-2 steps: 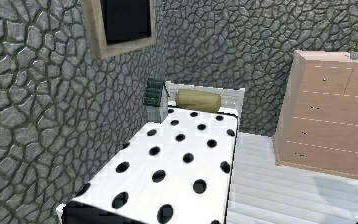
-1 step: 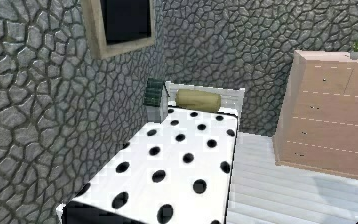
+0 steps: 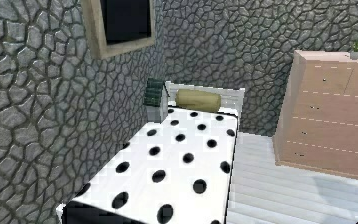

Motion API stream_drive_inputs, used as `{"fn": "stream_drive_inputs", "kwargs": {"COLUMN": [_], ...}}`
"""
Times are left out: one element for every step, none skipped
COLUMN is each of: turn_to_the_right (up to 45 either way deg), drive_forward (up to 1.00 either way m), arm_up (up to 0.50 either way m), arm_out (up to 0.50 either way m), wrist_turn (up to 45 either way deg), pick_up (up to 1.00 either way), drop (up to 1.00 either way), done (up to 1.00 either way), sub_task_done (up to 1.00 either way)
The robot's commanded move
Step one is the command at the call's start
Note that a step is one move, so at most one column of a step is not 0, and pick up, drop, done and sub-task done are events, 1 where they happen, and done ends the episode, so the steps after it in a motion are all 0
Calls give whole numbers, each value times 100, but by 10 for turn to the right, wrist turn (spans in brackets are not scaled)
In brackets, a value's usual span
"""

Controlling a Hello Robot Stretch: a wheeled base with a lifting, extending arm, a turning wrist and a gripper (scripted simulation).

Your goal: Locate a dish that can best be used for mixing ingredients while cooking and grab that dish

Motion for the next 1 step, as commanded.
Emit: {"fn": "stream_drive_inputs", "kwargs": {"turn_to_the_right": [0], "drive_forward": [0], "arm_up": [0], "arm_out": [0], "wrist_turn": [450], "pick_up": [0], "drop": [0], "done": [0], "sub_task_done": [0]}}
